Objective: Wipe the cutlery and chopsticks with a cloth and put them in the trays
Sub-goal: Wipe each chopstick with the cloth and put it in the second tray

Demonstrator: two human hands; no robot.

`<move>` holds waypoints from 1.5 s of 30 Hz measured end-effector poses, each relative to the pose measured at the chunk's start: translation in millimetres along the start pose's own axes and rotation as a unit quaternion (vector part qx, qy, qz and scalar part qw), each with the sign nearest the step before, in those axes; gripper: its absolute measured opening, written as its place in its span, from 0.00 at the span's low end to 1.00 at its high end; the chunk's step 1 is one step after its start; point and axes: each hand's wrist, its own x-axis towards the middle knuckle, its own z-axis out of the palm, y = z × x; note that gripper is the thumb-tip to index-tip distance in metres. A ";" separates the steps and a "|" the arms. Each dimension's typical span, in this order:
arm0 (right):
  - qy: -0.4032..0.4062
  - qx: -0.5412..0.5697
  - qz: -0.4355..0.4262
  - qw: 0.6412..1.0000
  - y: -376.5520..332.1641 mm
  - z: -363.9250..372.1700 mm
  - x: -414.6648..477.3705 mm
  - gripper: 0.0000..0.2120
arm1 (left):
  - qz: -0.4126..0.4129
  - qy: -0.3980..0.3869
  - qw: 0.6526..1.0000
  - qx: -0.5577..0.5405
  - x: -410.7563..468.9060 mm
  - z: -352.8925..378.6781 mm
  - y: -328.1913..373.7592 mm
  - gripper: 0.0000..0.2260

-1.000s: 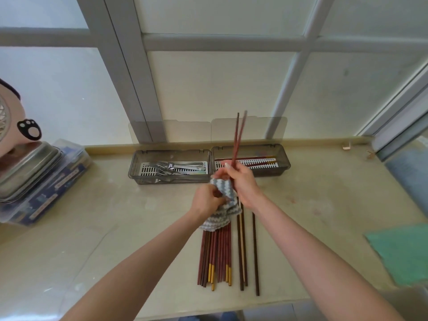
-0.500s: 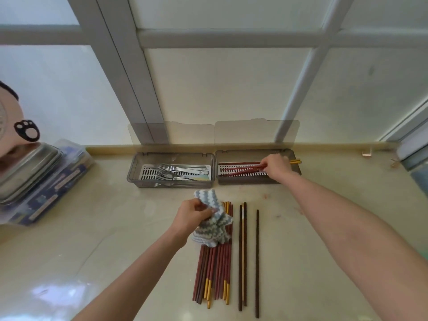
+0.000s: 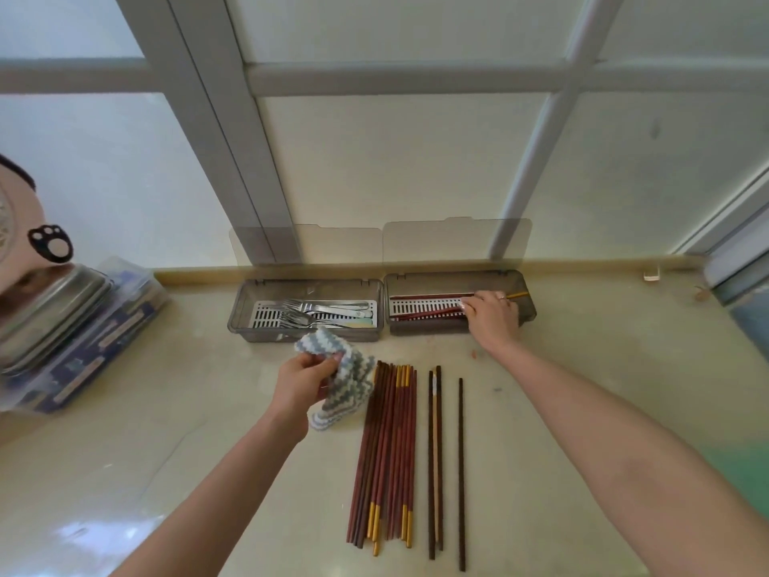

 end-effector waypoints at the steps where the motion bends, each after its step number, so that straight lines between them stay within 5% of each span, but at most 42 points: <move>1: -0.017 -0.005 -0.003 1.000 -1.0 3.3 -3.5 0.18 | -0.001 -0.006 1.000 -0.001 -1.4 1.2 0.3 0.03; 7: -0.127 0.024 -0.032 0.991 -5.7 -4.7 6.8 0.20 | 0.007 -0.031 0.999 0.002 -9.0 5.3 1.6 0.03; 14: 0.032 0.133 0.085 0.987 -9.4 -7.1 14.3 0.14 | 0.008 -0.027 1.000 -0.002 -13.3 2.1 3.0 0.03; 18: 0.052 0.118 0.041 0.991 -13.8 -4.3 20.8 0.11 | 0.010 -0.020 1.000 -0.009 -13.2 0.4 2.5 0.03; 23: -0.077 0.049 -0.034 0.995 -19.8 1.0 25.2 0.17 | 0.015 -0.015 1.000 -0.013 -13.1 -0.6 1.3 0.03; 29: 0.080 0.183 -0.046 0.979 -39.5 -3.6 -15.4 0.12 | 0.009 0.017 0.999 -0.034 -10.2 -9.9 -5.8 0.05; 33: -0.043 0.213 -0.114 0.969 -67.1 19.7 -84.7 0.09 | 0.004 0.080 0.994 -0.075 -8.3 -15.0 -8.9 0.06; 36: -0.092 0.184 -0.040 0.978 -76.3 43.6 -118.3 0.08 | -0.002 0.076 0.995 -0.066 -9.1 -13.2 -8.6 0.07; 40: -0.108 0.166 0.021 0.980 -82.9 50.7 -114.8 0.22 | -0.008 0.053 0.997 -0.056 -10.1 -10.0 -9.7 0.09; 45: -0.096 0.082 0.069 0.990 -99.9 46.9 -115.5 0.14 | -0.009 0.041 0.998 -0.049 -12.7 -6.8 -11.5 0.08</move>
